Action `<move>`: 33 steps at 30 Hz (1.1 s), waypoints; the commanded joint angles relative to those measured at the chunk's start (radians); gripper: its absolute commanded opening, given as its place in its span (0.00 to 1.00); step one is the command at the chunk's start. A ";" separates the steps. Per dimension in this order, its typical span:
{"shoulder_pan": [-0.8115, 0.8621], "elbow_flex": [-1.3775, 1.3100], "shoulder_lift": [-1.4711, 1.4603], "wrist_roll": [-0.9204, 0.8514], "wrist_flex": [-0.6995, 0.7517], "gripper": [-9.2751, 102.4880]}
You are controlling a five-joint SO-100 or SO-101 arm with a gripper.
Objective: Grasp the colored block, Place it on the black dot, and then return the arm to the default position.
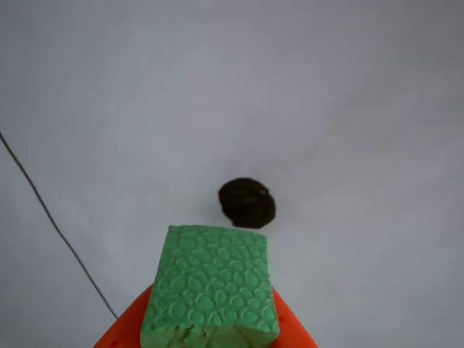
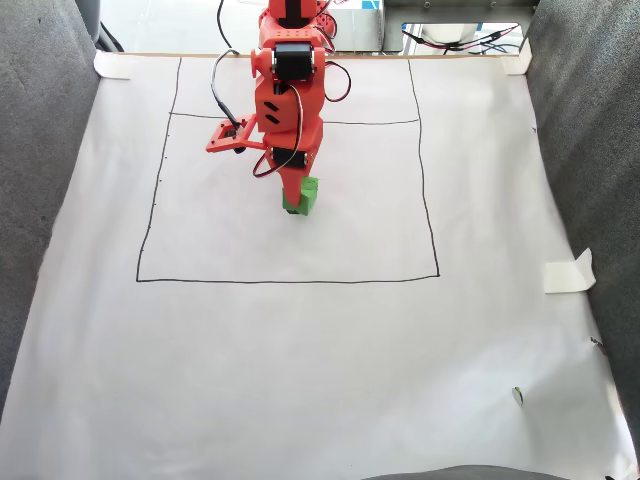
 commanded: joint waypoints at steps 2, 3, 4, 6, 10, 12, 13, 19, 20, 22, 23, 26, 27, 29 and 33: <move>0.005 -0.061 -0.009 0.025 0.032 0.08; 0.005 -0.064 -0.015 0.026 0.035 0.08; 0.008 -0.064 -0.021 0.028 0.035 0.08; 0.011 -0.064 -0.032 0.031 0.031 0.08; 0.017 -0.064 -0.049 0.034 0.026 0.08; 0.023 -0.064 -0.063 0.034 0.015 0.08; 0.028 -0.064 -0.072 0.032 0.009 0.08; 0.041 -0.064 -0.104 0.035 -0.002 0.08; 0.041 -0.064 -0.106 0.035 -0.003 0.08; 0.041 -0.063 -0.109 0.035 -0.008 0.08; 0.040 -0.063 -0.110 0.035 -0.012 0.08; 0.037 -0.063 -0.112 0.029 -0.023 0.08; 0.035 -0.063 -0.114 0.028 -0.028 0.08; 0.035 -0.055 -0.114 0.023 -0.032 0.08; 0.037 -0.052 -0.115 0.025 -0.032 0.08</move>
